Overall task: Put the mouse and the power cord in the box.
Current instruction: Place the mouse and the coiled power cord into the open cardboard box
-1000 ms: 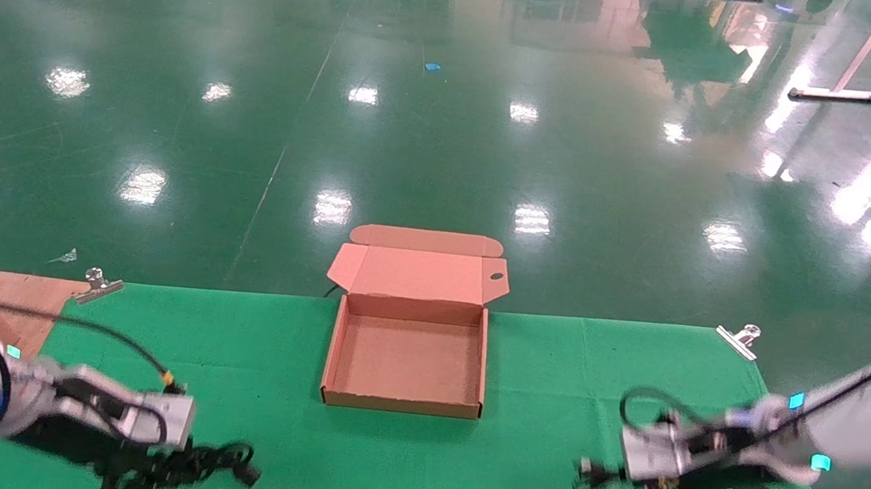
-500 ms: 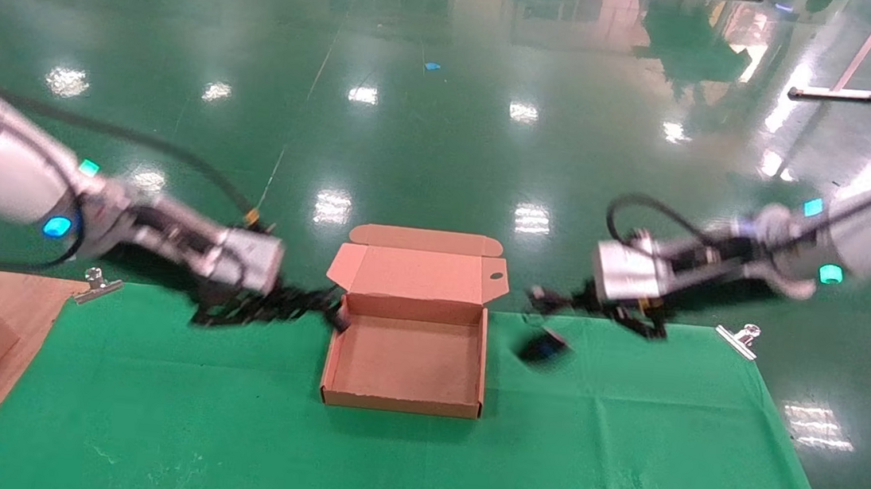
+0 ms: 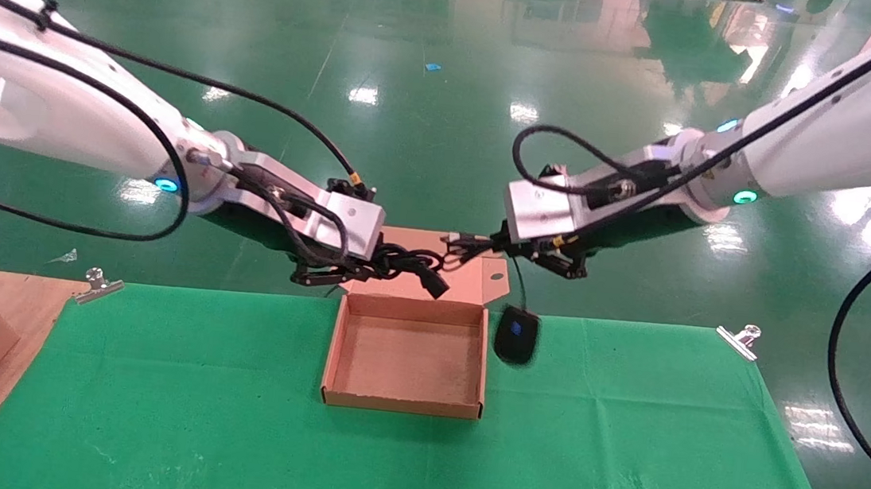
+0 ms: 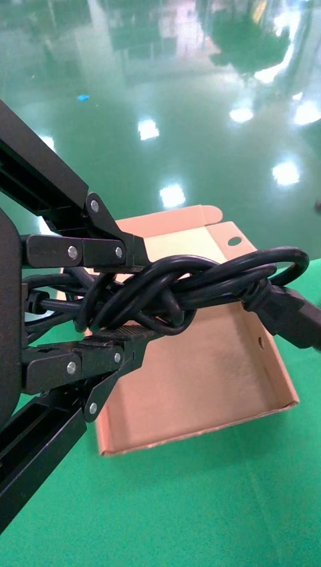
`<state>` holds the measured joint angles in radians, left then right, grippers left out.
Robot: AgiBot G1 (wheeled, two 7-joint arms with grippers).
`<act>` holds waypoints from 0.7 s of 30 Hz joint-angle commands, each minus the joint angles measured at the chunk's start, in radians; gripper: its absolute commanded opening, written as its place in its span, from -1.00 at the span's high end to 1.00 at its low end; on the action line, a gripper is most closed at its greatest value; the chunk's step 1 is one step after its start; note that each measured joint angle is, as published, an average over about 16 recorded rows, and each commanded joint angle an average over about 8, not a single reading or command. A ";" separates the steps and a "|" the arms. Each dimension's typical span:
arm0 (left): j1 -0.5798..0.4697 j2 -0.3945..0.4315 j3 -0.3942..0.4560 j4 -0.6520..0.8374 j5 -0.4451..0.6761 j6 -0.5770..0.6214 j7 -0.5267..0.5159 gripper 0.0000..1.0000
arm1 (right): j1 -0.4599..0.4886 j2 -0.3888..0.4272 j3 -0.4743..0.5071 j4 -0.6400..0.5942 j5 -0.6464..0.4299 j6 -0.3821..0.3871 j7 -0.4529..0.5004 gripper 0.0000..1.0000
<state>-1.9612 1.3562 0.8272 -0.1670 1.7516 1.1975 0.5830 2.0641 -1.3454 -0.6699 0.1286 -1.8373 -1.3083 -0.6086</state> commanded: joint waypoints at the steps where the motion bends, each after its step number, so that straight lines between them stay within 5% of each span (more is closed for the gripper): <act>1: 0.008 0.004 0.002 -0.010 -0.002 -0.002 0.009 1.00 | -0.003 -0.002 -0.002 0.008 0.003 -0.002 0.002 1.00; 7: 0.148 0.015 0.069 -0.137 0.036 -0.231 0.018 1.00 | -0.002 0.005 0.001 0.004 0.020 -0.033 0.000 1.00; 21: 0.373 0.019 0.284 -0.338 0.020 -0.626 -0.216 1.00 | -0.024 0.015 -0.002 -0.018 0.029 -0.042 -0.031 1.00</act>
<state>-1.5930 1.3740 1.1017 -0.5051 1.7549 0.5968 0.3710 2.0389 -1.3302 -0.6722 0.1102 -1.8079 -1.3514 -0.6406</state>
